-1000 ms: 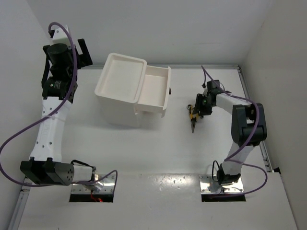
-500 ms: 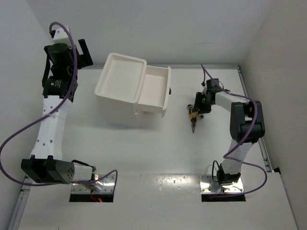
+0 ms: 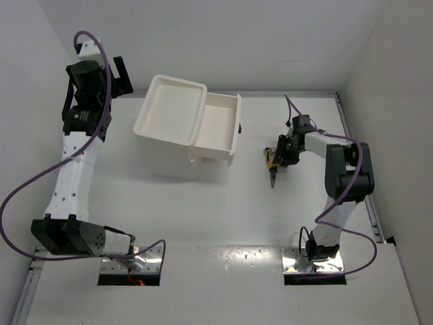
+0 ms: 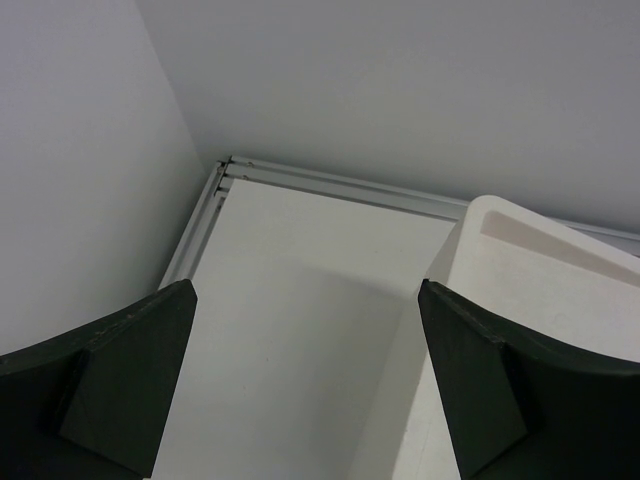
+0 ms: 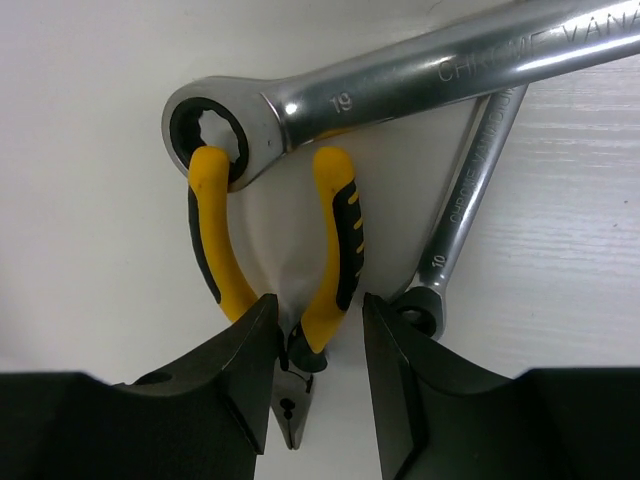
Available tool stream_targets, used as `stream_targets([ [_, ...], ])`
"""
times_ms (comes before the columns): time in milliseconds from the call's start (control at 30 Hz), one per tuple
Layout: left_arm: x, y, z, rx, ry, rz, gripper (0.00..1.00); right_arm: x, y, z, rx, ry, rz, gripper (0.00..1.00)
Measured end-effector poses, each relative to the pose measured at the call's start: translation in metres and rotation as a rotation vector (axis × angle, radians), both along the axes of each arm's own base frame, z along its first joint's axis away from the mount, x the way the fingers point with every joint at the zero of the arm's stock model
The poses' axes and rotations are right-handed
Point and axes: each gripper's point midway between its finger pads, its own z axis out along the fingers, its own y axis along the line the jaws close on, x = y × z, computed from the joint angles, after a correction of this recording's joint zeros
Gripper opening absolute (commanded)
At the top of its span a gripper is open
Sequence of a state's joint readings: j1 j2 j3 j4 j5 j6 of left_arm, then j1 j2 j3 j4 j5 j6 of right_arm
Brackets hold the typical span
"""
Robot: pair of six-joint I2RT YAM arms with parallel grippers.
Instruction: Sort the tools into containers
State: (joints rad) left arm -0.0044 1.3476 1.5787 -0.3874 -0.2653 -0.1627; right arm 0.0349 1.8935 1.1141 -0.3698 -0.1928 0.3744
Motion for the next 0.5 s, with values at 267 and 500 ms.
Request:
stream_targets([
  [267,0.0032,-0.0012,-0.0046,-0.001,0.012,-0.007,1.0,-0.0023,0.0003,-0.0035,0.001,0.009,0.0,0.11],
  [500,0.0033,-0.0012,-0.0063,-0.001,0.015,-0.007,1.0,-0.0018,0.0028,-0.0037,0.015,0.015,-0.008,0.0],
])
